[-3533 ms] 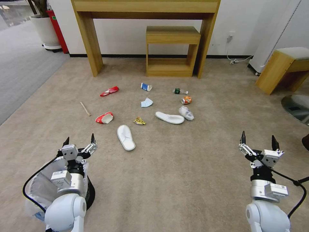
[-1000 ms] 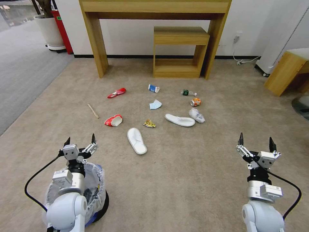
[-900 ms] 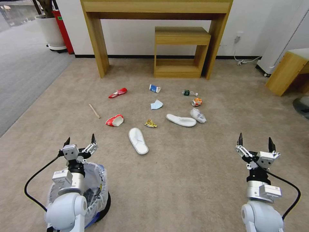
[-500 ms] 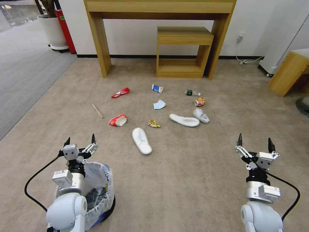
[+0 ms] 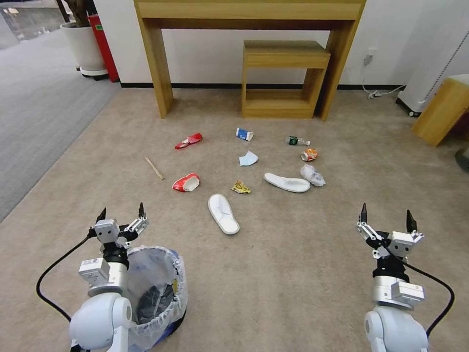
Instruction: Pick up the trash bin and place the garbage on the floor into it.
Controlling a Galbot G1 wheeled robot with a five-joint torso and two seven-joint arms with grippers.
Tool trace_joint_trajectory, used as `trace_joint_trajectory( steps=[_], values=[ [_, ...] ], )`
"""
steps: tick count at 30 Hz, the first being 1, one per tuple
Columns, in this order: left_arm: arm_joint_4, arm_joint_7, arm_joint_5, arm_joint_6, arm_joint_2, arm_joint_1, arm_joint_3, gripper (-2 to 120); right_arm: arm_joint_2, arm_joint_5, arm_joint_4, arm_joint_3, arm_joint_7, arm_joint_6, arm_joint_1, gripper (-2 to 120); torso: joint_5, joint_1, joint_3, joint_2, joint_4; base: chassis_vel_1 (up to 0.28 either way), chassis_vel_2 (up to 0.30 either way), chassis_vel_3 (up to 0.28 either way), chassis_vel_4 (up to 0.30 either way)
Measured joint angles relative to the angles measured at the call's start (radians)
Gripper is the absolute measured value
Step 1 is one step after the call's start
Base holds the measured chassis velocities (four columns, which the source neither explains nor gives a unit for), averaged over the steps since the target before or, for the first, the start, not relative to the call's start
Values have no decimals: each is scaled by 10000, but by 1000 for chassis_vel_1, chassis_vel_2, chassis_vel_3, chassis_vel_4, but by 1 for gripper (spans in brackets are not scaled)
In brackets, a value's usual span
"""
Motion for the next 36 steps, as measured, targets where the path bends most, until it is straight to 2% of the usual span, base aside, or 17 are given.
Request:
trace_joint_trajectory(
  steps=[16,20,24,28,30,36],
  values=[
    [0,-59,9,35,4,18,12,100,-29,-11,37,64,15,60,-18,100,0,0,0,0,0,75,74,-80,-75],
    [-36,-241,-48,368,110,126,48,100,-89,90,30,51,55,116,-19,100,-2,0,0,0,1,61,60,-51,-71],
    [-337,-464,-347,925,601,375,232,100,-331,283,29,156,85,116,-79,100,0,0,0,0,0,0,0,0,0],
    [-472,-598,-676,1066,910,475,233,100,-436,367,31,210,90,116,-111,100,0,0,0,0,-1,0,0,0,0],
    [-747,-1013,-1641,1450,1437,669,331,100,-539,422,27,271,91,112,-135,100,0,0,0,0,0,0,0,0,0],
    [-866,-1466,-2481,1806,2126,813,602,100,-552,454,-13,257,88,88,-116,100,0,0,0,0,0,0,0,0,0]
  ],
)
